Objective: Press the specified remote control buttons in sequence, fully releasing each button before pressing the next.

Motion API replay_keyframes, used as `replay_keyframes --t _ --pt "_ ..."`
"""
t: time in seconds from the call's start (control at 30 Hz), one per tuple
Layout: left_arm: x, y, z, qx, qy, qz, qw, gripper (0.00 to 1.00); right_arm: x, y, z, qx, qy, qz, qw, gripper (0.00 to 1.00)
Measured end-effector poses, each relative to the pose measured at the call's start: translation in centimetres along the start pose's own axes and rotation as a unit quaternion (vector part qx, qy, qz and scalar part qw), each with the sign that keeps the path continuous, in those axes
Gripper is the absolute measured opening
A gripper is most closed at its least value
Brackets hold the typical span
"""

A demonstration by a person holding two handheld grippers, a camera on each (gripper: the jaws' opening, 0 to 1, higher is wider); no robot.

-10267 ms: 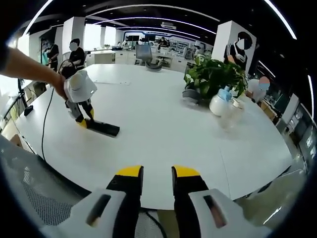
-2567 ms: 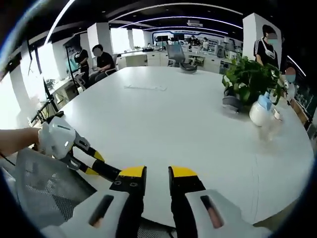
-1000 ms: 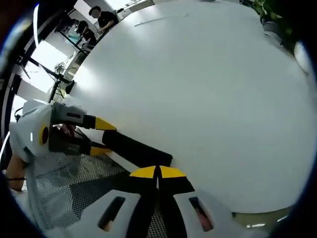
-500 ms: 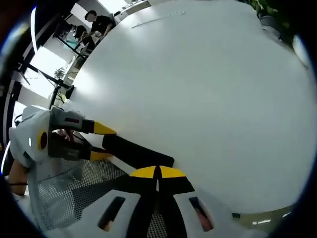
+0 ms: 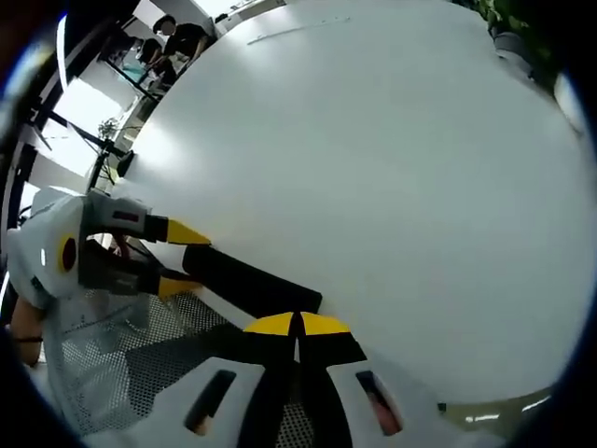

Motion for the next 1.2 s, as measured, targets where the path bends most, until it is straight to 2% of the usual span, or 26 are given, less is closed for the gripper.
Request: replay_keyframes --t 0.47,0.7,0.73,0.77,0.93,1.1,1.2 --pt "-0.02 -0.02 -0.01 0.0 0.003 -0.001 1.0 0.24 -0.19 0.05 0.07 -0.006 0.009 0.006 0.9999 0.0" --pt "-0.03 0.01 -0.04 0.002 0.005 -0.004 1.0 0.24 -0.61 0.25 -0.31 0.009 0.011 -0.011 0.9998 0.0" --pt "-0.02 0.02 -0.06 0.002 0.004 -0.004 1.0 0.24 -0.66 0.33 -0.28 0.011 0.016 -0.013 0.9997 0.0" --pt "-0.03 0.02 -0.06 0.002 0.004 -0.004 1.0 0.24 -0.68 0.28 -0.27 0.012 0.043 -0.025 0.9987 0.0" --pt "0.0 0.04 -0.07 0.002 0.001 -0.003 1.0 0.24 -0.88 0.37 0.2 0.0 0.083 -0.037 0.9959 0.0" --pt "-0.03 0.05 -0.07 0.003 0.001 -0.003 1.0 0.24 -0.81 0.28 -0.36 0.019 0.051 -0.033 0.998 0.0" --pt "-0.03 0.05 -0.1 0.003 -0.001 -0.003 1.0 0.24 -0.78 0.27 -0.16 0.015 0.05 -0.03 0.9982 0.0"
Point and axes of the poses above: the point that each gripper's makers call its tool centre point, and the gripper's own axes: y roughly forward along the fingers, z roughly to its right, x roughly out of its underside, the point moved 7 cm from there along -y, roughly backward along the fingers, and after that the axes turned 14 degrees about -y, right-handed, at the moved point
